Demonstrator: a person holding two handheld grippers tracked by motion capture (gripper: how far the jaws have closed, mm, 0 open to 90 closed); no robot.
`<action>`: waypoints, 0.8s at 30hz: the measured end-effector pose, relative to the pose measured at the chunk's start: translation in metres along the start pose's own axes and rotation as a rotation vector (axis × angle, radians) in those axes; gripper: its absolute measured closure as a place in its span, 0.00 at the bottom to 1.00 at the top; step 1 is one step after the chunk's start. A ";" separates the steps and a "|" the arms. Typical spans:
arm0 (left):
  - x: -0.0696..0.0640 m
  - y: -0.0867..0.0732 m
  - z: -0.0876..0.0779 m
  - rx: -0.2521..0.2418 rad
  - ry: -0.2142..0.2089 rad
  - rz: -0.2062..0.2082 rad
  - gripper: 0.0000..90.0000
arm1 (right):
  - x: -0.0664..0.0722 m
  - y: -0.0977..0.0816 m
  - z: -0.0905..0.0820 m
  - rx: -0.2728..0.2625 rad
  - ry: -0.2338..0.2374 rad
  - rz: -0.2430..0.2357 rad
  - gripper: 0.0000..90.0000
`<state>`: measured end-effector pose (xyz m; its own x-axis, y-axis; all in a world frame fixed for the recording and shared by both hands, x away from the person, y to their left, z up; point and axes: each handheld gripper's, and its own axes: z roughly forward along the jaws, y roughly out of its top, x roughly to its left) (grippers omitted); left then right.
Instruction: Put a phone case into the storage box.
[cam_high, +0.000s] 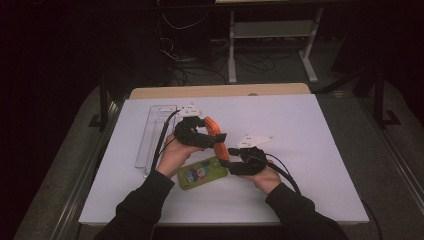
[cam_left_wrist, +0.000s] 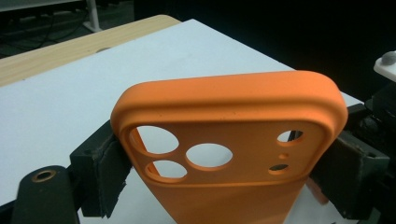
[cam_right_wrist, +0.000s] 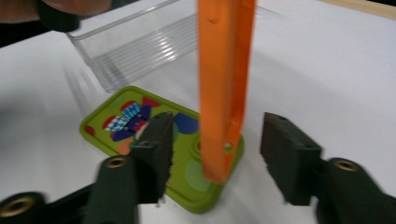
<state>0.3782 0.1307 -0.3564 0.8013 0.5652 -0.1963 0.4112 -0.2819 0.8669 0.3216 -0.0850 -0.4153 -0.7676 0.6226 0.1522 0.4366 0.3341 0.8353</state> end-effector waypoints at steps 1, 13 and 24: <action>0.001 0.000 0.000 -0.002 0.000 0.008 0.16 | -0.001 0.000 -0.001 0.001 -0.007 0.004 0.43; 0.002 0.003 -0.004 0.009 0.016 0.021 0.16 | -0.016 -0.005 -0.010 0.059 -0.114 0.001 0.13; 0.005 0.016 -0.014 0.007 0.037 0.046 0.16 | -0.031 -0.019 -0.032 0.085 -0.132 0.011 0.00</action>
<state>0.3823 0.1396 -0.3372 0.8031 0.5794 -0.1388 0.3770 -0.3137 0.8715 0.3221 -0.1330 -0.4194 -0.6964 0.7126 0.0855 0.4872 0.3819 0.7854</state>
